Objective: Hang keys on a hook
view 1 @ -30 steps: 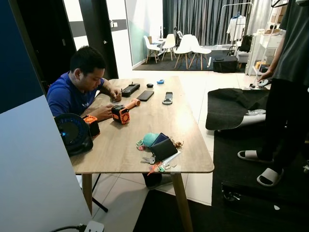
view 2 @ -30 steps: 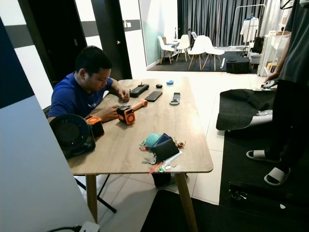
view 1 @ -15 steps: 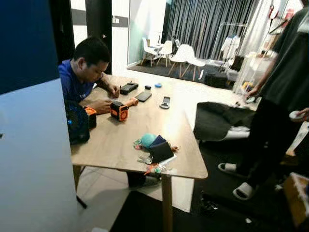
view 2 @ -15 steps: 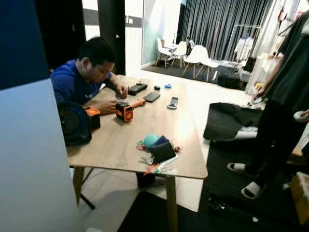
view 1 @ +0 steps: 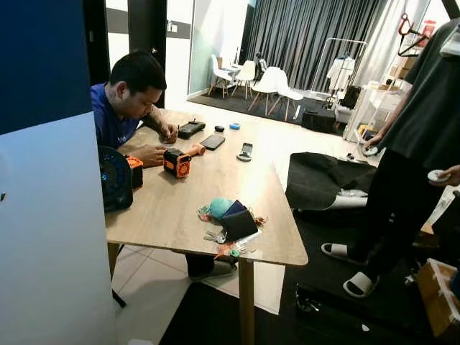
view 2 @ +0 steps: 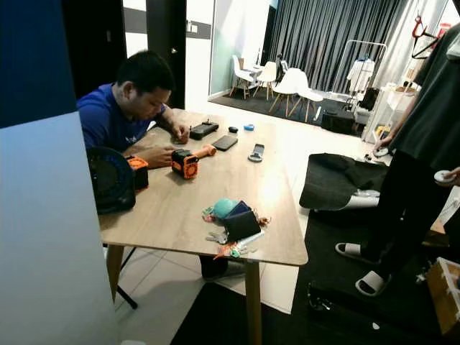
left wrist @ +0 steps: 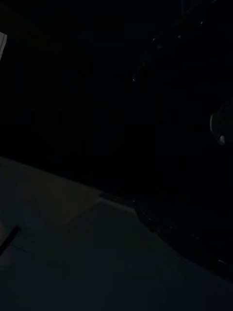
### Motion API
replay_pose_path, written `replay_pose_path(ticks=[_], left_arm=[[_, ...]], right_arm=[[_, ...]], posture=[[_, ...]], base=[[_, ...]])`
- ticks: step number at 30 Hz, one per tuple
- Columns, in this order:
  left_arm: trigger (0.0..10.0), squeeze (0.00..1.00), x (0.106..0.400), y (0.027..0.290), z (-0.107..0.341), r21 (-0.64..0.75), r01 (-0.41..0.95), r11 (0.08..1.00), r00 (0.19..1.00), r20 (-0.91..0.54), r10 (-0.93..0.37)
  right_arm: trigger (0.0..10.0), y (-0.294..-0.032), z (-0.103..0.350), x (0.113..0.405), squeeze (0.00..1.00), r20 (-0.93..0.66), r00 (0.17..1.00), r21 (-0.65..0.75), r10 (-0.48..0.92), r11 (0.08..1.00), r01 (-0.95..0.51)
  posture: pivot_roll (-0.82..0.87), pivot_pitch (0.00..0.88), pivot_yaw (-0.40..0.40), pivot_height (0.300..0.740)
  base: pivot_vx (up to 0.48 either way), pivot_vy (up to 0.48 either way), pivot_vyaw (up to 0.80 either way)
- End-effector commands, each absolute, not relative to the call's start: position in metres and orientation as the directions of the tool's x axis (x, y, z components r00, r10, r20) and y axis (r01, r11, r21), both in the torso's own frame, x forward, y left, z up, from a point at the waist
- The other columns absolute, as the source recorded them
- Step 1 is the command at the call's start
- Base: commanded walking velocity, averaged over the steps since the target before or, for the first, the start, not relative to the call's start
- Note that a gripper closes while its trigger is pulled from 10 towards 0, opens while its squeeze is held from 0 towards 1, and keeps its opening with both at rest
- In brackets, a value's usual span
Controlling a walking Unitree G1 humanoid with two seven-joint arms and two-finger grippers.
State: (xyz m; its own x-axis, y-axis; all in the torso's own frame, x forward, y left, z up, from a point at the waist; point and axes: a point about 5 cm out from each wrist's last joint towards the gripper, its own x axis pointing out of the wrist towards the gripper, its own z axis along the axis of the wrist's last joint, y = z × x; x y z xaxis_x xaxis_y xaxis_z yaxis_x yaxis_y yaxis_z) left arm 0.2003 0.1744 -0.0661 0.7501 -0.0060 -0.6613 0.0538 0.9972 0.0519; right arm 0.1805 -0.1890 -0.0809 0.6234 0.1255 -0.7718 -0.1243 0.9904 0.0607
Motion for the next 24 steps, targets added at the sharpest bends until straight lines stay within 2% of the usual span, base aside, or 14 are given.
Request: replay_pose_path(ticks=[1,6,13,24], left_arm=[[10.0,0.0,0.198,0.171,-0.069,0.035,0.057,0.998,0.736,-0.676,-0.018],[10.0,0.0,0.199,0.172,-0.069,0.04,0.072,0.997,0.732,-0.681,-0.025],[10.0,0.0,0.199,0.171,-0.069,0.058,0.123,0.991,0.72,-0.692,-0.049],[10.0,0.0,0.201,0.173,-0.068,0.058,0.165,0.985,0.716,-0.693,-0.079]], right_arm=[[10.0,-0.19,-0.084,0.174,0.0,-0.78,0.616,0.066,0.112,0.993,-0.097],[10.0,-0.189,-0.085,0.171,0.0,-0.782,0.614,0.071,0.109,0.994,-0.086],[10.0,-0.185,-0.088,0.167,0.0,-0.786,0.609,0.079,0.106,0.994,-0.072],[10.0,-0.187,-0.09,0.161,0.0,-0.792,0.603,0.084,0.096,0.995,-0.049]], posture=[[0.08,0.0,-0.082,0.74],[0.07,0.0,-0.068,0.74],[0.08,0.0,-0.056,0.74],[0.08,0.0,-0.04,0.74]], base=[[0.0,0.0,0.0],[0.0,0.0,0.0],[0.0,-0.48,0.0],[0.0,0.0,0.0]])
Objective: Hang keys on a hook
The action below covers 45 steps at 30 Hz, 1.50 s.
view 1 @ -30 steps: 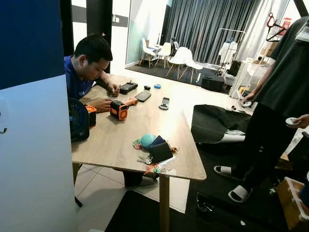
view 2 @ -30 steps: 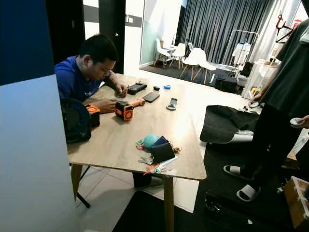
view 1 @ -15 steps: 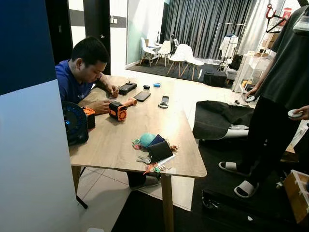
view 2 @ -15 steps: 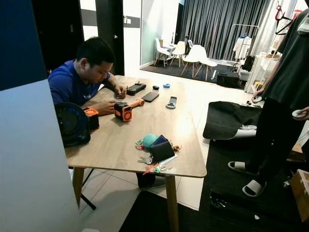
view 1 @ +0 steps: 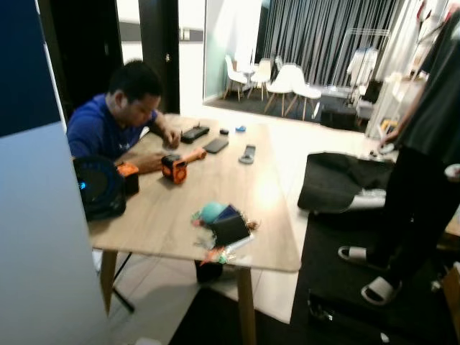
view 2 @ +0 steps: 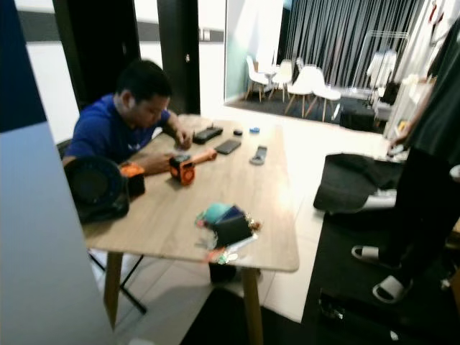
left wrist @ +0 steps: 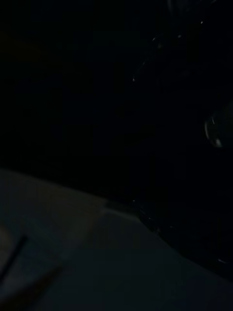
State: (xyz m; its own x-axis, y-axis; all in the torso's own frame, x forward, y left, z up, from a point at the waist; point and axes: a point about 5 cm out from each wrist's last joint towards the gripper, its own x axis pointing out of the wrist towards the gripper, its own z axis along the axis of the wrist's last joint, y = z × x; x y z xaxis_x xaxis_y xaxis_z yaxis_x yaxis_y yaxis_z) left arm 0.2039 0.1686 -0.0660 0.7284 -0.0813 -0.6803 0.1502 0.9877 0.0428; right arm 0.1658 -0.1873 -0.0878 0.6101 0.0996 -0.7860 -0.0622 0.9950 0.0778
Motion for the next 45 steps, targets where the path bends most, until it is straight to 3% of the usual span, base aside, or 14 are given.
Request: replay_pose_path(ticks=[1,10,16,38,41,44,45], left_arm=[[10.0,0.0,0.201,0.174,-0.068,0.058,0.168,0.984,0.715,-0.694,-0.081],[10.0,0.0,0.204,0.174,-0.067,0.065,0.188,0.98,0.704,-0.704,-0.089],[10.0,0.0,0.203,0.172,-0.067,0.075,0.224,0.972,0.693,-0.714,-0.105],[10.0,0.0,0.208,0.174,-0.065,0.076,0.238,0.968,0.691,-0.714,-0.113],[10.0,0.0,0.21,0.174,-0.064,0.091,0.245,0.965,0.702,-0.703,-0.112],[10.0,0.0,0.212,0.173,-0.061,0.092,0.256,0.962,0.72,-0.682,-0.126],[10.0,0.0,0.213,0.172,-0.058,0.081,0.264,0.961,0.737,-0.66,-0.147]], right_arm=[[10.0,-0.187,-0.09,0.161,0.0,-0.793,0.602,0.083,0.095,0.995,-0.047],[10.0,-0.189,-0.091,0.158,0.0,-0.794,0.602,0.084,0.088,0.996,-0.034],[10.0,-0.188,-0.091,0.159,0.0,-0.792,0.605,0.089,0.087,0.996,-0.027],[10.0,-0.185,-0.09,0.161,0.0,-0.786,0.614,0.088,0.071,0.996,-0.003],[10.0,-0.188,-0.089,0.162,0.0,-0.778,0.626,0.074,0.048,0.997,0.015],[10.0,-0.202,-0.082,0.172,0.0,-0.736,0.676,0.007,-0.038,0.998,0.063],[10.0,-0.216,-0.072,0.183,0.0,-0.676,0.727,-0.05,-0.118,0.992,0.114]], posture=[[0.08,0.0,-0.039,0.74],[0.08,0.0,-0.028,0.74],[0.08,0.003,-0.021,0.74],[0.08,0.009,-0.003,0.74],[0.08,0.01,-0.001,0.74],[0.08,0.01,-0.001,0.74],[0.08,0.012,0.003,0.74]], base=[[0.0,0.0,0.0],[0.0,0.0,0.0],[0.0,-0.459,0.0],[0.0,0.0,0.0],[0.0,0.0,0.0],[0.0,0.0,0.0],[0.0,0.0,0.0]])
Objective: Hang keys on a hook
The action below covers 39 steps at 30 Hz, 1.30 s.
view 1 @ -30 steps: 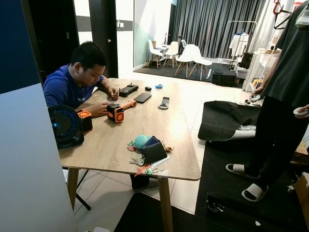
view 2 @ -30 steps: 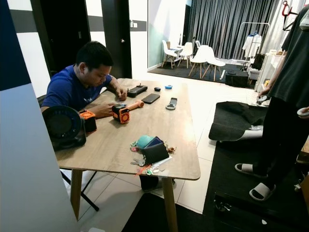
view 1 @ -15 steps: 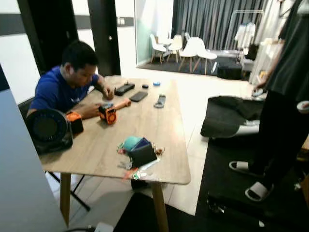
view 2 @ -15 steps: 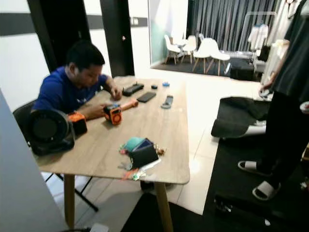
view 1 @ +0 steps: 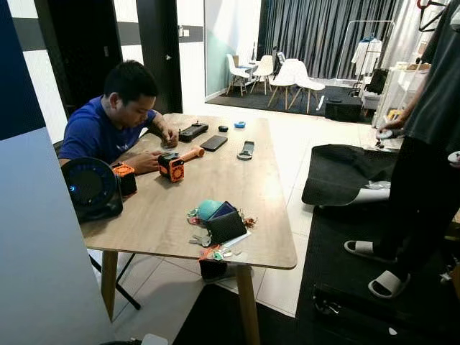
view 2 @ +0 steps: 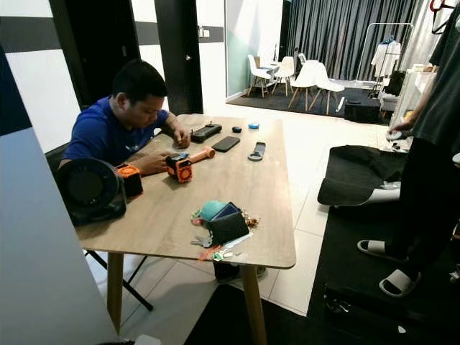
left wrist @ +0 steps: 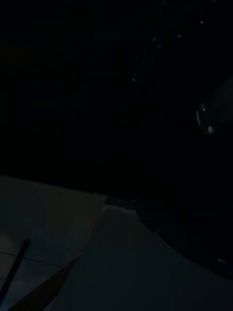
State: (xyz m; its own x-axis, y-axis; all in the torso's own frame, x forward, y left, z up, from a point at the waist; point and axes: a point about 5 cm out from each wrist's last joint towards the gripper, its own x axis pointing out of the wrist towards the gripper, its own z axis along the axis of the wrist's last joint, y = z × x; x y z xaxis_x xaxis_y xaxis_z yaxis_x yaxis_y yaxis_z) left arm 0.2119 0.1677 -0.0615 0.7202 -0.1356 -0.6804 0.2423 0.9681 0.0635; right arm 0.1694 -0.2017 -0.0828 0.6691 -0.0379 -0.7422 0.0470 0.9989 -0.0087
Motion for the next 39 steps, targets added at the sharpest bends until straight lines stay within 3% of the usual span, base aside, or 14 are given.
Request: replay_pose_path(ticks=[1,7,11,17,23,27,32,33,35,37,39], left_arm=[[10.0,0.0,0.215,0.171,-0.056,0.071,0.266,0.961,0.747,-0.646,-0.159],[10.0,0.0,0.22,0.168,-0.047,0.027,0.299,0.954,0.782,-0.58,-0.228],[10.0,0.0,0.225,0.163,-0.033,0.004,0.375,0.927,0.813,-0.482,-0.327],[10.0,0.0,0.226,0.161,-0.026,-0.003,0.422,0.907,0.814,-0.44,-0.38],[10.0,0.0,0.235,0.158,0.004,-0.047,0.467,0.883,0.843,-0.279,-0.46],[10.0,0.0,0.245,0.157,0.03,-0.045,0.498,0.866,0.851,-0.163,-0.499],[10.0,0.0,0.248,0.156,0.038,-0.041,0.508,0.86,0.851,-0.126,-0.509],[10.0,0.0,0.265,0.153,0.076,-0.009,0.517,0.856,0.856,0.013,-0.517],[10.0,0.0,0.265,0.153,0.076,-0.009,0.517,0.856,0.856,0.013,-0.517],[10.0,0.0,0.279,0.141,0.105,0.05,0.528,0.848,0.843,0.088,-0.53],[10.0,0.0,0.282,0.137,0.111,0.07,0.526,0.848,0.843,0.094,-0.53]], right_arm=[[10.0,-0.225,-0.065,0.19,0.0,-0.637,0.754,-0.074,-0.16,0.986,0.147],[10.0,-0.257,-0.037,0.212,0.0,-0.483,0.828,-0.127,-0.284,0.959,0.255],[10.0,-0.288,0.007,0.244,0.0,-0.264,0.889,-0.145,-0.375,0.926,0.348],[10.0,-0.295,0.048,0.274,0.0,-0.086,0.92,-0.089,-0.381,0.923,0.374],[10.0,-0.275,0.092,0.313,0.0,0.054,0.965,-0.068,-0.258,0.963,0.261],[10.0,-0.259,0.105,0.327,0.0,0.077,0.979,-0.077,-0.191,0.977,0.196],[10.0,-0.254,0.108,0.331,0.0,0.084,0.982,-0.08,-0.169,0.981,0.176],[10.0,-0.22,0.116,0.341,0.0,0.101,0.995,-0.084,0.014,0.996,-0.005],[10.0,-0.22,0.116,0.341,0.0,0.101,0.995,-0.084,0.014,0.996,-0.005],[10.0,-0.19,0.113,0.344,0.0,0.085,0.986,-0.088,0.142,0.987,-0.134],[10.0,-0.185,0.111,0.344,0.0,0.075,0.985,-0.086,0.158,0.985,-0.152]], posture=[[0.07,0.014,0.007,0.74],[0.07,0.016,0.011,0.74],[0.07,0.017,0.008,0.74],[0.07,0.015,0.008,0.74],[0.07,0.016,0.004,0.74],[0.07,0.018,-0.002,0.74],[0.07,0.018,-0.002,0.74],[0.07,0.016,-0.001,0.74],[0.07,0.016,-0.001,0.74],[0.07,0.014,-0.001,0.74],[0.07,0.014,-0.001,0.74]], base=[[0.0,0.0,0.0],[0.0,0.0,0.0],[0.0,0.0,0.0],[0.0,0.0,0.0],[0.0,0.0,0.0],[0.0,0.0,0.0],[0.0,0.0,0.0],[0.0,0.0,0.0],[0.0,0.0,0.0],[0.0,0.0,0.0],[0.0,0.0,0.0]])
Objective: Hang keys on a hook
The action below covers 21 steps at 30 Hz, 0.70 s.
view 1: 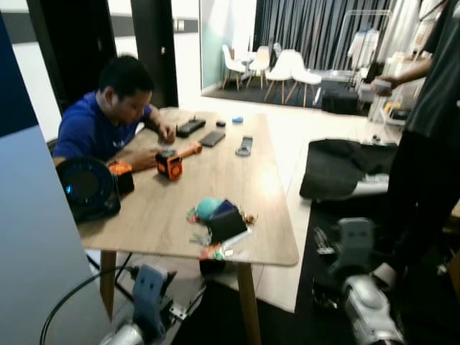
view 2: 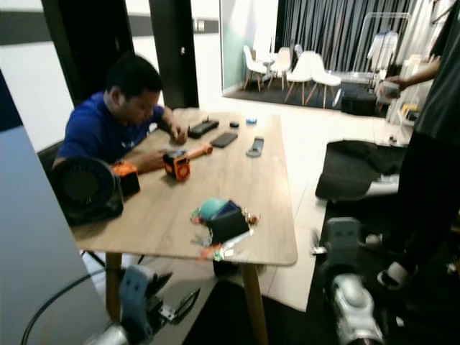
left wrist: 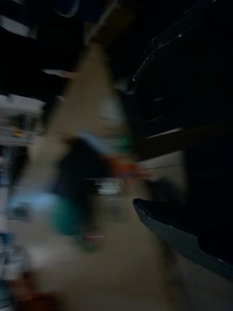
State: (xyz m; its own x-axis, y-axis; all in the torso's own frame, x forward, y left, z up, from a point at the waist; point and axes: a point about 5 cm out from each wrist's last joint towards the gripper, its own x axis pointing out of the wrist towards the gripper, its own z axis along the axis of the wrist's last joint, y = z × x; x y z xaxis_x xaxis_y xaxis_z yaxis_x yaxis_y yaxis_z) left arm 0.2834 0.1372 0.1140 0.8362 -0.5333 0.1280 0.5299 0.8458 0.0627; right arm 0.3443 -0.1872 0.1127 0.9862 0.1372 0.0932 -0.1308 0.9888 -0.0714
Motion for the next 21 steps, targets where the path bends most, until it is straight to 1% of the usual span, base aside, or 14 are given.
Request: replay_pose_path(ticks=[1,3,8,13,19,20,21], left_arm=[[10.0,0.0,0.285,0.133,0.115,0.08,0.523,0.849,0.843,0.1,-0.529],[10.0,0.0,0.285,0.133,0.115,0.08,0.523,0.849,0.843,0.1,-0.529],[10.0,0.0,0.289,0.119,0.123,0.087,0.507,0.858,0.852,0.1,-0.514],[10.0,0.0,0.29,0.101,0.116,0.122,0.496,0.86,0.864,0.023,-0.502],[10.0,0.0,0.296,0.096,0.117,0.116,0.475,0.872,0.877,0.01,-0.48],[10.0,0.0,0.302,0.09,0.123,0.096,0.474,0.876,0.879,0.019,-0.477],[10.0,0.0,0.302,0.09,0.123,0.096,0.474,0.876,0.879,0.019,-0.477]], right_arm=[[10.0,-0.18,0.11,0.344,0.0,0.067,0.984,-0.085,0.168,0.983,-0.162],[10.0,-0.18,0.11,0.344,0.0,0.067,0.984,-0.085,0.168,0.983,-0.162],[10.0,-0.161,0.106,0.344,0.0,0.04,0.972,-0.06,0.23,0.972,-0.228],[10.0,-0.142,0.091,0.34,0.0,-0.036,0.961,-0.064,0.273,0.959,-0.275],[10.0,-0.133,0.085,0.337,0.0,-0.069,0.948,-0.047,0.31,0.949,-0.313],[10.0,-0.119,0.068,0.323,0.0,-0.12,0.921,-0.039,0.371,0.925,-0.377],[10.0,-0.119,0.068,0.323,0.0,-0.12,0.921,-0.039,0.371,0.925,-0.377]], posture=[[0.07,0.013,-0.001,0.74],[0.07,0.013,-0.001,0.74],[0.06,0.014,0.003,0.74],[0.05,0.021,-0.004,0.74],[0.05,0.029,-0.011,0.74],[0.06,0.038,-0.02,0.74],[0.06,0.038,-0.02,0.74]], base=[[0.0,0.0,0.0],[0.0,0.0,0.0],[0.0,0.0,0.0],[0.0,0.0,0.0],[0.0,0.0,0.0],[0.0,0.0,0.0],[0.0,0.0,0.0]])
